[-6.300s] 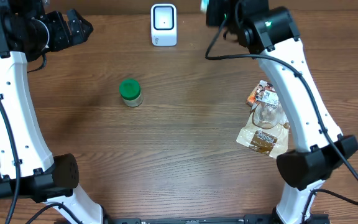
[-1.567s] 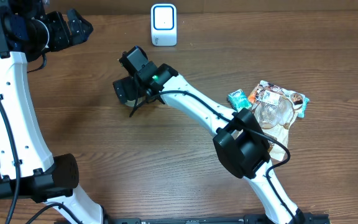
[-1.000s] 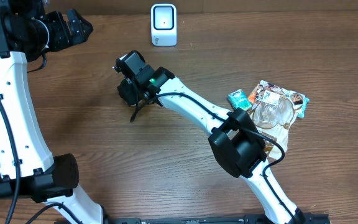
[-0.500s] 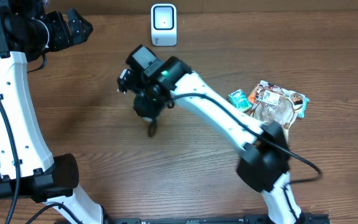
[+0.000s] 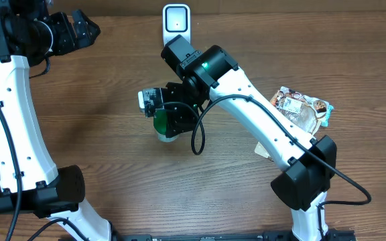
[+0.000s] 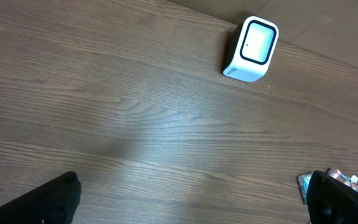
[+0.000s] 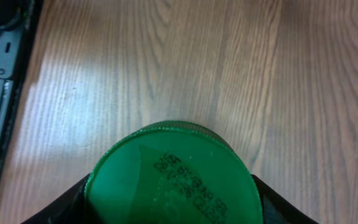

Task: Scan the item barcode
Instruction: 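Reach the right gripper to the green-lidded Knorr jar and grasp it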

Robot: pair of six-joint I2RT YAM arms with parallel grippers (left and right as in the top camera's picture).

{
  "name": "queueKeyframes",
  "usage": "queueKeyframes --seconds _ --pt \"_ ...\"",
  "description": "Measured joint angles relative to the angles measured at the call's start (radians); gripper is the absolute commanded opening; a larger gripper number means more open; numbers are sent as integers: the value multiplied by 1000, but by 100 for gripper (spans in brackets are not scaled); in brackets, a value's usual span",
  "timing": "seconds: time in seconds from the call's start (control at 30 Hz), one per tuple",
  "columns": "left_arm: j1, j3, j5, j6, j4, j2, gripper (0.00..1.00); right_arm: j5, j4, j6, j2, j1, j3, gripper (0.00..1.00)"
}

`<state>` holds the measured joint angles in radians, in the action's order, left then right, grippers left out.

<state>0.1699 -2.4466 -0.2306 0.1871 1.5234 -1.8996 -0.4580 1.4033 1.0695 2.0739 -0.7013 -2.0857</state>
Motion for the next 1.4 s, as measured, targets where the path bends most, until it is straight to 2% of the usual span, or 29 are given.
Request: queueKeyframes --seconds 0.23,0.33,0.57,0.67,0.77,0.83,0.87,0.93,1.03,1.07,1.17,1.23,1.3,1.4 --pt "0 0 0 0 0 0 100 0 -43 24 126 6 0 66" --pt "0 0 0 0 0 0 100 22 -68 23 201 6 0 69" --pt "0 0 0 0 0 0 100 83 -96 -21 289 6 0 82" --pt "0 0 0 0 0 0 99 99 -92 -47 289 6 -3 84" --pt "0 0 0 0 0 0 100 130 -30 -108 294 6 -63 100" --pt "0 0 0 0 0 0 100 159 28 -174 297 6 -157 100" --pt "0 0 0 0 0 0 100 164 42 -214 298 6 -191 100" --pt "0 0 0 0 0 0 100 193 98 -468 294 6 -399 100" --pt "0 0 0 0 0 0 100 201 189 -712 287 6 -492 98" --pt "0 0 0 0 0 0 100 201 217 -771 287 6 -492 93" --pt "0 0 0 0 0 0 100 216 222 -1055 288 6 -444 91" --pt "0 0 0 0 0 0 100 246 182 -1237 288 5 -388 100" --pt "0 0 0 0 0 0 100 324 125 -1423 289 -4 -314 100" --pt "0 0 0 0 0 0 100 455 72 -1613 291 -30 -225 100"
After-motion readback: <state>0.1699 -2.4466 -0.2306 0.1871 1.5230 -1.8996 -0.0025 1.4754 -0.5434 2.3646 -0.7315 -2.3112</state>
